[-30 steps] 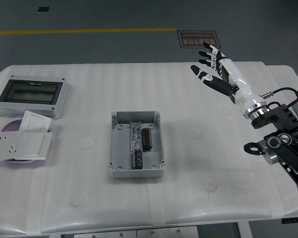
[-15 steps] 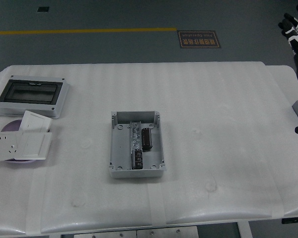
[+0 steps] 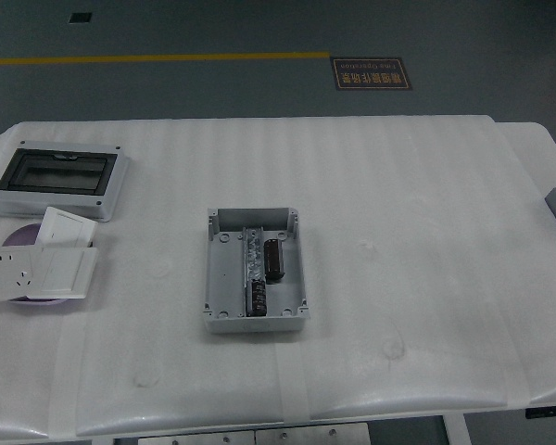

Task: Pick up the battery,place it into the box

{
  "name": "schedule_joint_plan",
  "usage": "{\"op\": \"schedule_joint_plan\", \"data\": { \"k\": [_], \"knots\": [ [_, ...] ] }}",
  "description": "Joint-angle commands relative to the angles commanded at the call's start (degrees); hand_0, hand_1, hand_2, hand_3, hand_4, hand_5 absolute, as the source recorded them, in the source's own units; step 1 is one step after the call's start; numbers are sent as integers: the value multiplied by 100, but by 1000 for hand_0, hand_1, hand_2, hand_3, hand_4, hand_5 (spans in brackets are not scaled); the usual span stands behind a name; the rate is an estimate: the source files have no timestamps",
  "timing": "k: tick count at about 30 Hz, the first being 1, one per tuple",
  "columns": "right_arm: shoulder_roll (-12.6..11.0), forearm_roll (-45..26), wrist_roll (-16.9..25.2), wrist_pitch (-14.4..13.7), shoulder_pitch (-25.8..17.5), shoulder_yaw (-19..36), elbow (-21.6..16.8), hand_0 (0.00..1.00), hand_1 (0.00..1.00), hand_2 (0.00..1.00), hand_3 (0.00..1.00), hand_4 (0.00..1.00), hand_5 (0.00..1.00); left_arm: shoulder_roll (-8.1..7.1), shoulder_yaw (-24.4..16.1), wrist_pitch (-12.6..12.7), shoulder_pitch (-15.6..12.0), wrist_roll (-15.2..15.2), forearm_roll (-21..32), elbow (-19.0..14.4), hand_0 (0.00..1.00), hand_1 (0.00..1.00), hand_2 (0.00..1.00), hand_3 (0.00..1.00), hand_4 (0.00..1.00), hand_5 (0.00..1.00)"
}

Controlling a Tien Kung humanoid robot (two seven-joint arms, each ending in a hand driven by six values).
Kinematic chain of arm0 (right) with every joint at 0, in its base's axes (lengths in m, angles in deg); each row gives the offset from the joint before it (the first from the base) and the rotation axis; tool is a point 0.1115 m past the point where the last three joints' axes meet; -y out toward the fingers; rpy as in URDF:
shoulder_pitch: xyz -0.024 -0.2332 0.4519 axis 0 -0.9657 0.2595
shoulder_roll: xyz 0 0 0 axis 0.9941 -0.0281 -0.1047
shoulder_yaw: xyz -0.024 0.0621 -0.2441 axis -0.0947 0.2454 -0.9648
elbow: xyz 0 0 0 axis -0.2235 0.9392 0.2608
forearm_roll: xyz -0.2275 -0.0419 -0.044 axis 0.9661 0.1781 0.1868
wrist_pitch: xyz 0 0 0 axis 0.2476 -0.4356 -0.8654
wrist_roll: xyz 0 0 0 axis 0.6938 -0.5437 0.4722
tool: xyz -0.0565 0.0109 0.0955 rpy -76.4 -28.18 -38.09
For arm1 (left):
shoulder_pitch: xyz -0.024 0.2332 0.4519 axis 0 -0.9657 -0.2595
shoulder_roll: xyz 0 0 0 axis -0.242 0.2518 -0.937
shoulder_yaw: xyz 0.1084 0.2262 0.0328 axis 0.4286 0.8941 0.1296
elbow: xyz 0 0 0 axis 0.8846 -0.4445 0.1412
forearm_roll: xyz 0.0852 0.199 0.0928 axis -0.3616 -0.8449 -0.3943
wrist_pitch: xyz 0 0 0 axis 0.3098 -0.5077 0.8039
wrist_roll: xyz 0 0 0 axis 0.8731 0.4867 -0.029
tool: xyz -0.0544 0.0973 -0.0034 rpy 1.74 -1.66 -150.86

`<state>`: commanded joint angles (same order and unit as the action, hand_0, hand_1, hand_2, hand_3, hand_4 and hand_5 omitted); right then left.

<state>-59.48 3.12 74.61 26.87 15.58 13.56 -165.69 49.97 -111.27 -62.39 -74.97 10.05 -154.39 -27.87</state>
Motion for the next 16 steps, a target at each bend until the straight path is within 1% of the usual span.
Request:
{"op": "schedule_joint_plan", "data": {
  "k": [2,3,8,10,16],
  "knots": [
    [8,-17,10,4,-2,-14,20,865,774,818,884,788,599,10,-37,52,2,62,-68,2,679,693,656,641,628,210],
    [12,-26,15,10,-2,-26,30,865,774,815,880,797,608,14,-60,78,5,89,-103,5,687,709,697,652,630,205],
    [34,-95,33,77,-3,-53,35,865,774,815,880,797,608,20,-135,117,13,133,-202,14,687,709,697,652,630,205],
    [29,-172,41,129,-13,-33,5,864,773,812,876,792,623,23,-152,115,1,133,-218,13,685,700,686,646,627,203],
    [-21,-630,98,294,-92,52,-141,864,773,812,876,792,623,23,-145,109,-20,123,-187,10,685,700,686,646,627,203]
  ]
}}
